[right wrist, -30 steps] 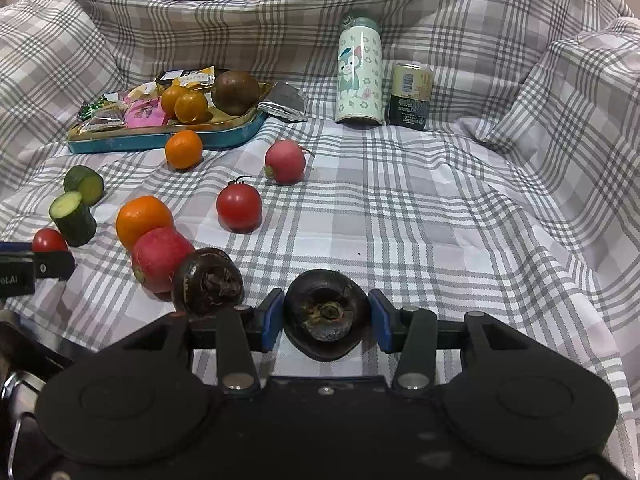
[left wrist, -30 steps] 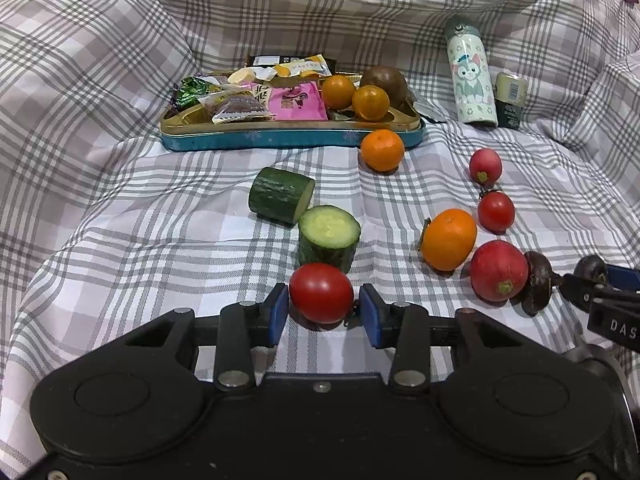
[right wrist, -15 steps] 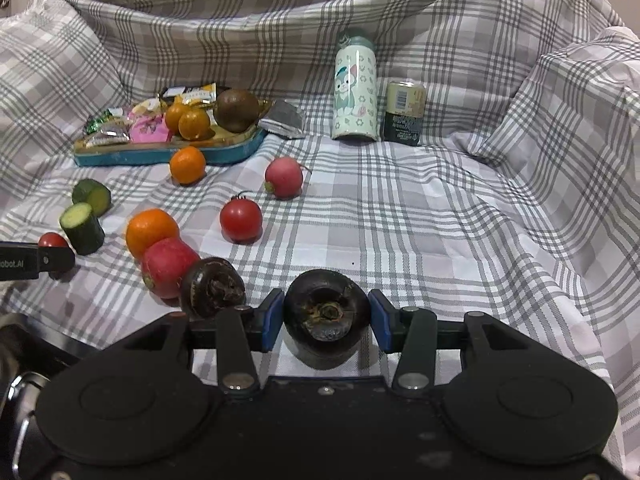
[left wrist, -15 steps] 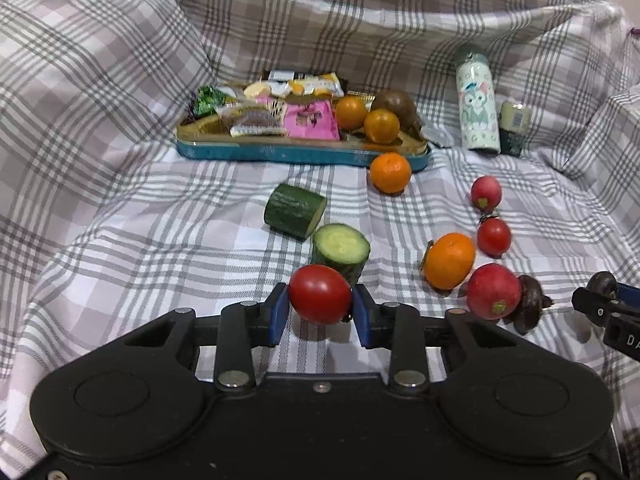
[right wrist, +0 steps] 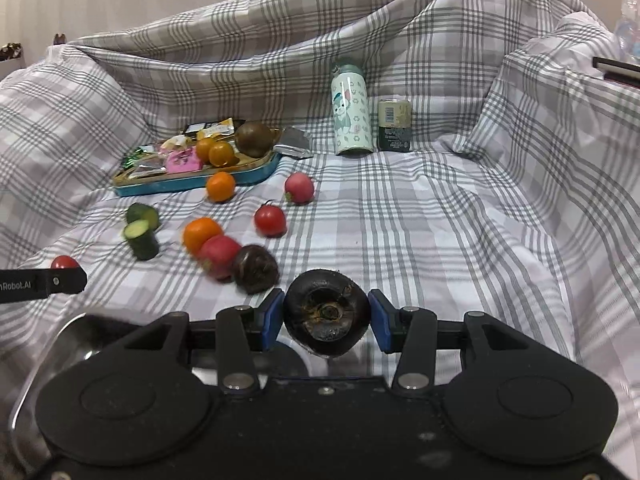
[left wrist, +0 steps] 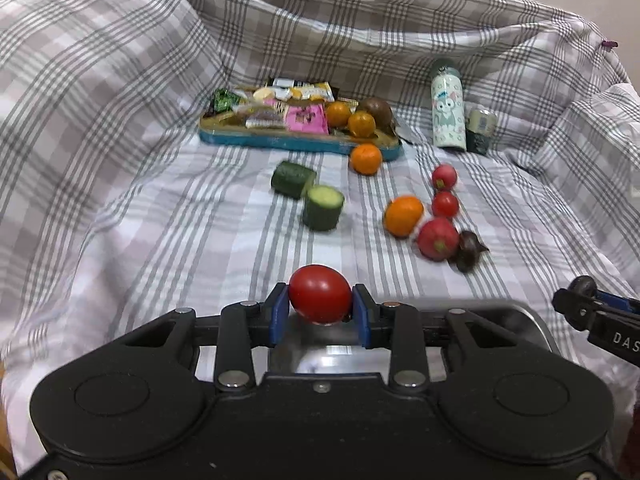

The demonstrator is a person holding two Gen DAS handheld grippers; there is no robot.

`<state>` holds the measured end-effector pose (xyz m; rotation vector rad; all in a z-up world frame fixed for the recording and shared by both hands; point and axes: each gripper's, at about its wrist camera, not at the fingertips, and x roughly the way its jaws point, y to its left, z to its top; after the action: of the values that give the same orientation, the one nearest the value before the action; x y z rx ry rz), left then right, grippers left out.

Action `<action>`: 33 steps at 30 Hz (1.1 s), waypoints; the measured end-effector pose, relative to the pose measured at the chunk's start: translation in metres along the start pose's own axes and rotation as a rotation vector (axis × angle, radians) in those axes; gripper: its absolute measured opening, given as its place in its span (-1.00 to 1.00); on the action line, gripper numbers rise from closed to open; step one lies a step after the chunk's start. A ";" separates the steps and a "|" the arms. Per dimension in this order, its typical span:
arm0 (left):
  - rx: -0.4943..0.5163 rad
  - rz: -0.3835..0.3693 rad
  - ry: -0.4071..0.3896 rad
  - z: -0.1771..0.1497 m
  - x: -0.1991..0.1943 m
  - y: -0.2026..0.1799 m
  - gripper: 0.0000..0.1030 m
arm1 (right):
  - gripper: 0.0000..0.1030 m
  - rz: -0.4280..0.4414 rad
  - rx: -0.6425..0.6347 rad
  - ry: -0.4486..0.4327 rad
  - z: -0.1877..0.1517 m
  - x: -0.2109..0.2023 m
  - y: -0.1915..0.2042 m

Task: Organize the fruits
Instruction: 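Lower the tomato into the steel tray and open the left gripper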

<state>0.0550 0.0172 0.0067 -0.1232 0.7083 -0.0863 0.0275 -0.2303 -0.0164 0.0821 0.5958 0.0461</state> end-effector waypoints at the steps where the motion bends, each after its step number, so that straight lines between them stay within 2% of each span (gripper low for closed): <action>1: 0.001 -0.001 0.008 -0.004 -0.003 0.000 -0.17 | -0.07 0.006 -0.002 0.001 -0.003 -0.004 0.001; 9: 0.031 0.007 0.022 -0.025 -0.018 -0.008 -0.17 | -0.07 0.047 -0.048 0.012 -0.029 -0.028 0.016; 17: 0.108 -0.005 0.049 -0.037 -0.015 -0.022 -0.17 | -0.07 0.131 -0.087 0.060 -0.041 -0.027 0.023; 22: 0.088 -0.012 0.074 -0.038 -0.010 -0.018 -0.17 | -0.07 0.144 -0.083 0.103 -0.042 -0.020 0.024; 33: 0.087 -0.018 0.084 -0.039 -0.009 -0.019 -0.17 | -0.07 0.153 -0.135 0.111 -0.048 -0.021 0.031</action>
<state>0.0217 -0.0037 -0.0145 -0.0434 0.7858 -0.1401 -0.0172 -0.1982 -0.0414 -0.0066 0.6951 0.2401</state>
